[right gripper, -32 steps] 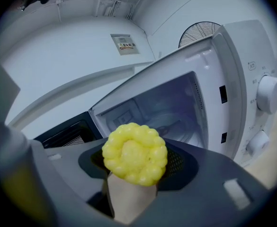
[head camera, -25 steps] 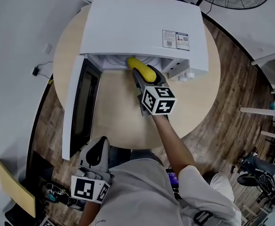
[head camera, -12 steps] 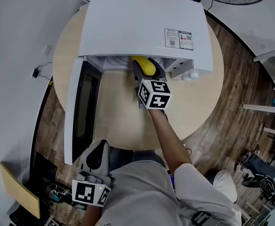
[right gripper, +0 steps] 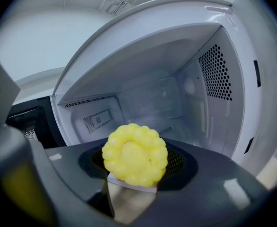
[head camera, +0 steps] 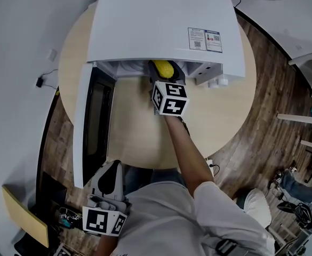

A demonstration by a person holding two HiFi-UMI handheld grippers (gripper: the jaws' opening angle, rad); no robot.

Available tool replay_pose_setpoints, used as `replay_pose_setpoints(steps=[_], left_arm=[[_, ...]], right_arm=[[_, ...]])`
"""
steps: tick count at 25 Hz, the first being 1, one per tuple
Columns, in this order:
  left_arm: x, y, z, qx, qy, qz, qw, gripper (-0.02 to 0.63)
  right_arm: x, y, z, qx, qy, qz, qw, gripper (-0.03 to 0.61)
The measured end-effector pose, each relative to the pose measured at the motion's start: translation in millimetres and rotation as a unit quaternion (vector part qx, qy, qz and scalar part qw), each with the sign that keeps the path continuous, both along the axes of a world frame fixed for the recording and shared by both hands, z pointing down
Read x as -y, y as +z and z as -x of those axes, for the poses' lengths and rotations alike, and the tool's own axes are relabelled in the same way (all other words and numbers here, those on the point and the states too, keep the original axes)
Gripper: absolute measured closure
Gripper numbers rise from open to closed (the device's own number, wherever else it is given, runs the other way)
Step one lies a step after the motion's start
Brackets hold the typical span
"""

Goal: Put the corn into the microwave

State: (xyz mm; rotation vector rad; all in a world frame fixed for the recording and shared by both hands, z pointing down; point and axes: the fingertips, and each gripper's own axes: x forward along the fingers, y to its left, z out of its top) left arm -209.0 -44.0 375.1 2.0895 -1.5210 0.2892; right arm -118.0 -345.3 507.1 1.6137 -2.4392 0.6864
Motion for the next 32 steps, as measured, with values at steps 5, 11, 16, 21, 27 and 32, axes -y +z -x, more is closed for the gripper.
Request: replay_pose_setpoints(steps=[5, 11, 16, 21, 27, 32], left_arm=[[-0.7, 1.7, -1.7, -0.006, 0.006, 0.001, 1.0000, 0.617], [-1.7, 3.5, -2.6, -0.009, 0.006, 0.004, 0.9999, 0.617], [1.1, 4.4, -2.3, -0.009, 0.008, 0.004, 0.9999, 0.617], [3.7, 3.9, -2.0, -0.010, 0.005, 0.002, 0.9999, 0.617], [5.5, 4.0, -3.7, -0.009, 0.006, 0.004, 0.9999, 0.617], [6.0, 3.9, -5.0, -0.008, 0.008, 0.003, 0.9999, 0.617]], right_arm=[[7.9, 2.8, 2.8, -0.027, 0.007, -0.012, 1.000, 0.319], [16.5, 9.6, 5.6, -0.059, 0.021, -0.020, 0.998, 0.318], [24.6, 20.3, 10.5, -0.095, 0.020, -0.012, 0.995, 0.318], [30.2, 23.6, 15.9, -0.111, 0.015, -0.012, 0.994, 0.318], [36.9, 30.5, 16.7, -0.139, 0.005, -0.004, 0.990, 0.316], [38.1, 33.1, 16.6, -0.164, 0.006, -0.001, 0.986, 0.316]])
